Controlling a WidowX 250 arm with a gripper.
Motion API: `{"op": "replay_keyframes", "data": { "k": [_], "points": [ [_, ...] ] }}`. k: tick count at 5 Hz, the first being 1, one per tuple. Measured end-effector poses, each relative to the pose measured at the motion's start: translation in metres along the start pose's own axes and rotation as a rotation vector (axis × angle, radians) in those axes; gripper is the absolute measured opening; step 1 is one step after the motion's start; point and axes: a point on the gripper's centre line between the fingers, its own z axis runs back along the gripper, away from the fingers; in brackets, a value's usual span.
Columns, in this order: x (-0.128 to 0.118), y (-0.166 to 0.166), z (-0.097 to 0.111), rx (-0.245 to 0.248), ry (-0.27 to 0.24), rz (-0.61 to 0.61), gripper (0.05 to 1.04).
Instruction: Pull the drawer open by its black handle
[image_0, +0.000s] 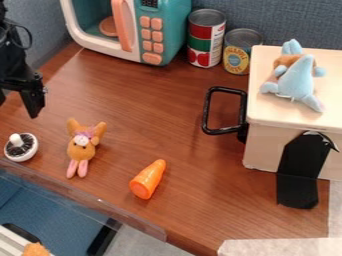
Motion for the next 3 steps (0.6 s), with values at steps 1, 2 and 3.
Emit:
{"op": "replay_keyframes", "data": {
  "k": [1, 2, 3],
  "points": [
    [-0.002, -0.004, -0.007, -0.010, 0.022, 0.006, 1.001],
    [0.008, -0.042, 0.002, 0.017, -0.030, 0.050, 1.001],
    [0.024, -0.089, 0.015, -0.023, -0.088, 0.017, 1.000]
  ]
}}
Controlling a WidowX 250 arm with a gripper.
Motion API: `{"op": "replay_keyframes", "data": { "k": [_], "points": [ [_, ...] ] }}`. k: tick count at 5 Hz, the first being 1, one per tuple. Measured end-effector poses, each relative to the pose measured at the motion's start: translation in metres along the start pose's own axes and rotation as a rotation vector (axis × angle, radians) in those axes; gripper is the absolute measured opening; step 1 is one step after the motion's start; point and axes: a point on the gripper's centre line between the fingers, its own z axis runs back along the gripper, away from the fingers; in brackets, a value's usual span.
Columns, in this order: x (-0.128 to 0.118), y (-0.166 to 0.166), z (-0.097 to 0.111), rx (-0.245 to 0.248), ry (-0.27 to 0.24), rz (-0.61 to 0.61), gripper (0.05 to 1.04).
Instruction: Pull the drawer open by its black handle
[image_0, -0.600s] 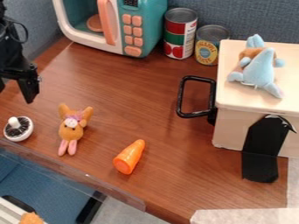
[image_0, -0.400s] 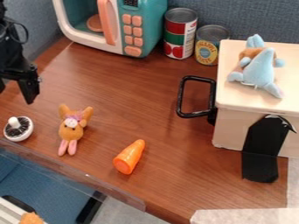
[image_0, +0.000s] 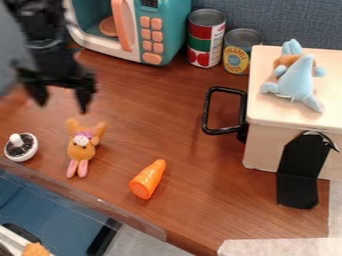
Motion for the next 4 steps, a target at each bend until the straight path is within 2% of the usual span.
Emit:
{"op": "replay_keyframes", "data": {
  "k": [1, 2, 3, 4],
  "points": [
    [0.026, -0.047, 0.002, -0.061, -0.051, -0.004, 1.001],
    [0.045, -0.090, -0.016, -0.078, -0.029, 0.040, 1.000],
    [0.055, -0.115, -0.034, -0.105, 0.023, 0.066, 1.001],
    [0.061, -0.134, -0.043, -0.127, 0.041, 0.066, 1.000]
  ]
}}
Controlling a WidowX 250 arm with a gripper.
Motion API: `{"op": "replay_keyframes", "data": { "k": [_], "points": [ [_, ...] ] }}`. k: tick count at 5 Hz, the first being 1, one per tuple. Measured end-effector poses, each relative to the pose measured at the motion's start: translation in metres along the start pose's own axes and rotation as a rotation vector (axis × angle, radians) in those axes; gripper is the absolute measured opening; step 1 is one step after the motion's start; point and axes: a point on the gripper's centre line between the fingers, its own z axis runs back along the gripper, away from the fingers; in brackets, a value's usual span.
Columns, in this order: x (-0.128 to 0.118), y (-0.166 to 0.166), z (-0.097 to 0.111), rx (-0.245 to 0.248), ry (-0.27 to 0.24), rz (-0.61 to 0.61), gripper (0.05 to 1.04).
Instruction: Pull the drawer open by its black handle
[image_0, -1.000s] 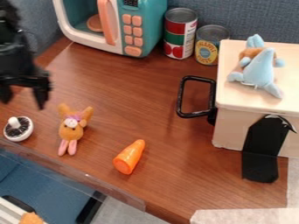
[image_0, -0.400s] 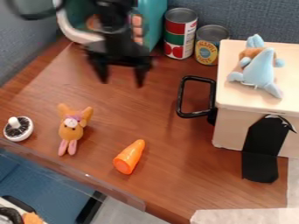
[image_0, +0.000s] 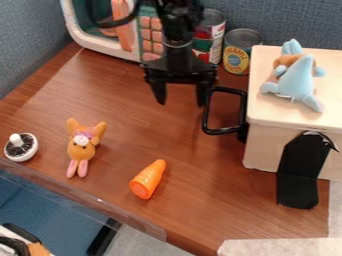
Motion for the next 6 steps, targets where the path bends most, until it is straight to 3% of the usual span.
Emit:
{"op": "replay_keyframes", "data": {
  "k": [3, 4, 6],
  "points": [
    [-0.001, -0.015, 0.000, -0.023, -0.015, -0.002, 1.000],
    [-0.008, -0.035, -0.005, -0.039, -0.011, -0.039, 1.000],
    [-0.008, -0.037, -0.004, -0.047, -0.011, -0.040, 0.964]
  ]
}}
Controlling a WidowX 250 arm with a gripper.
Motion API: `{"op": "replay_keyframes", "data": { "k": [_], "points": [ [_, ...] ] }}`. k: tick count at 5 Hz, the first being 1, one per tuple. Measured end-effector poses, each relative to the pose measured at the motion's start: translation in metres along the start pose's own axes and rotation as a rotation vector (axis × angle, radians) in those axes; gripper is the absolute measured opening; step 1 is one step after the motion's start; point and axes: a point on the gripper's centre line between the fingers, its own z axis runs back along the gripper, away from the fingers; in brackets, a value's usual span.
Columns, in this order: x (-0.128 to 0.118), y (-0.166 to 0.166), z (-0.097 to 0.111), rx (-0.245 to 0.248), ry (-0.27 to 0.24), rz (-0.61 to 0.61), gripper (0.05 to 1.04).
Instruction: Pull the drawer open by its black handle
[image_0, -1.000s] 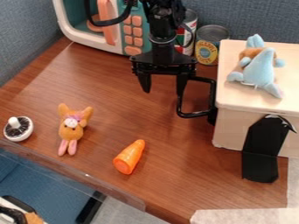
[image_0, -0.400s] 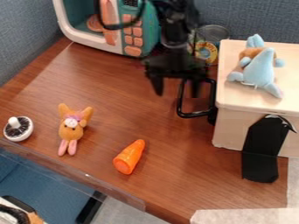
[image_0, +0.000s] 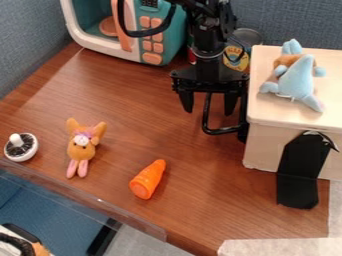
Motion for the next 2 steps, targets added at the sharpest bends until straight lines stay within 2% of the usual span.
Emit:
{"op": "replay_keyframes", "data": {
  "k": [1, 2],
  "points": [
    [-0.003, 0.002, -0.007, 0.008, 0.013, 0.019, 0.681],
    [-0.012, 0.013, -0.018, 0.056, 0.045, 0.020, 0.369]
  ]
}}
